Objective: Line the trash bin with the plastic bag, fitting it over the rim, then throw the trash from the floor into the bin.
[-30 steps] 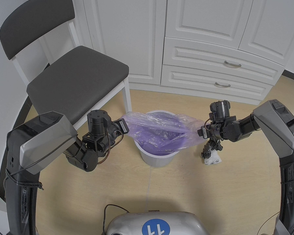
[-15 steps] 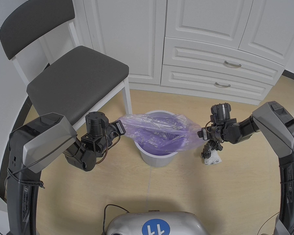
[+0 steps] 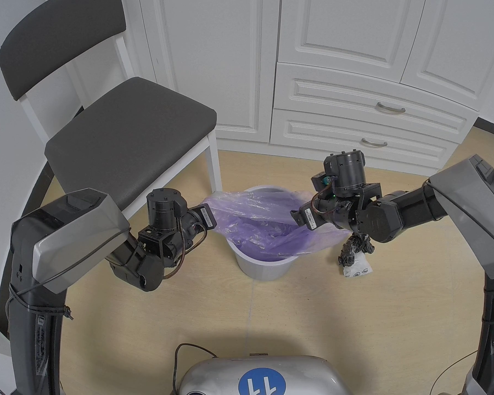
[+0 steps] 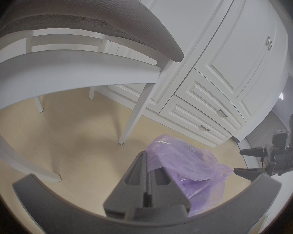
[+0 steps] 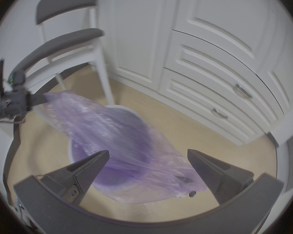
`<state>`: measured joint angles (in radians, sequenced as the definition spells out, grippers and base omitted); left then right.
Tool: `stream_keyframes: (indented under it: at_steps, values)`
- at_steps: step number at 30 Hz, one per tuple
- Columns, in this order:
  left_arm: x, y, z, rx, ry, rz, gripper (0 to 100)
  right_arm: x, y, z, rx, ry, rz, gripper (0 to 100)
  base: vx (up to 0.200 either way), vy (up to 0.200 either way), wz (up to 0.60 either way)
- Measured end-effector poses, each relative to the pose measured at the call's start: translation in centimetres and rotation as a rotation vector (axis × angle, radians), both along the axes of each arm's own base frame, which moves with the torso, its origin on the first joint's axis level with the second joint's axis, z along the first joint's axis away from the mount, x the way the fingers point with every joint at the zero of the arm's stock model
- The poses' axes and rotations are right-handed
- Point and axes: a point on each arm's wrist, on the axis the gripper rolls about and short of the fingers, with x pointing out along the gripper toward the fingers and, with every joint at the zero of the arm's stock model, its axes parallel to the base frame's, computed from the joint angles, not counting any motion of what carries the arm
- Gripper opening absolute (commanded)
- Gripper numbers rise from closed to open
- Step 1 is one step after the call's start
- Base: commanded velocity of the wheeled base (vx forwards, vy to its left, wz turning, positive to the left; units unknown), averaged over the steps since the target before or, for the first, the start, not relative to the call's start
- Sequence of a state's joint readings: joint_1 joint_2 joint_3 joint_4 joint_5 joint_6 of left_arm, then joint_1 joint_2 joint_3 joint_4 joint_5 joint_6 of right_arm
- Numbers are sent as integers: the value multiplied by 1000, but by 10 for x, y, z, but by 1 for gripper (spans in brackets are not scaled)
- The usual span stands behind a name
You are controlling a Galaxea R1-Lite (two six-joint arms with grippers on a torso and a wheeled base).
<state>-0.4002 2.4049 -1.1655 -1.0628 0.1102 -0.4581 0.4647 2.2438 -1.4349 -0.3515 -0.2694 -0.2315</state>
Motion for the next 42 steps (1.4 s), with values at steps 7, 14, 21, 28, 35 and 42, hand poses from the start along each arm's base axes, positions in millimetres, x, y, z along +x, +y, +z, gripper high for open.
stream_keyframes:
  at_steps: [7,14,21,28,35,42]
  values:
    - [-2,0,2,0,0,-2,0,9,20,-4,-56,-227,75,100,0,0,0]
    - [-3,0,4,-2,-3,-3,0,17,33,-41,-181,-310,141,100,0,0,0]
    - [-2,2,5,-4,-7,0,0,13,36,-67,-196,-253,190,100,0,0,0]
    - [-2,2,5,-5,-7,0,0,17,38,-79,-189,-238,187,100,0,0,0]
    - [-1,2,6,-6,-9,2,0,0,34,-87,-207,-177,216,100,0,0,0]
    - [-1,3,6,-7,-10,3,0,1,38,-83,-193,-199,223,100,0,0,0]
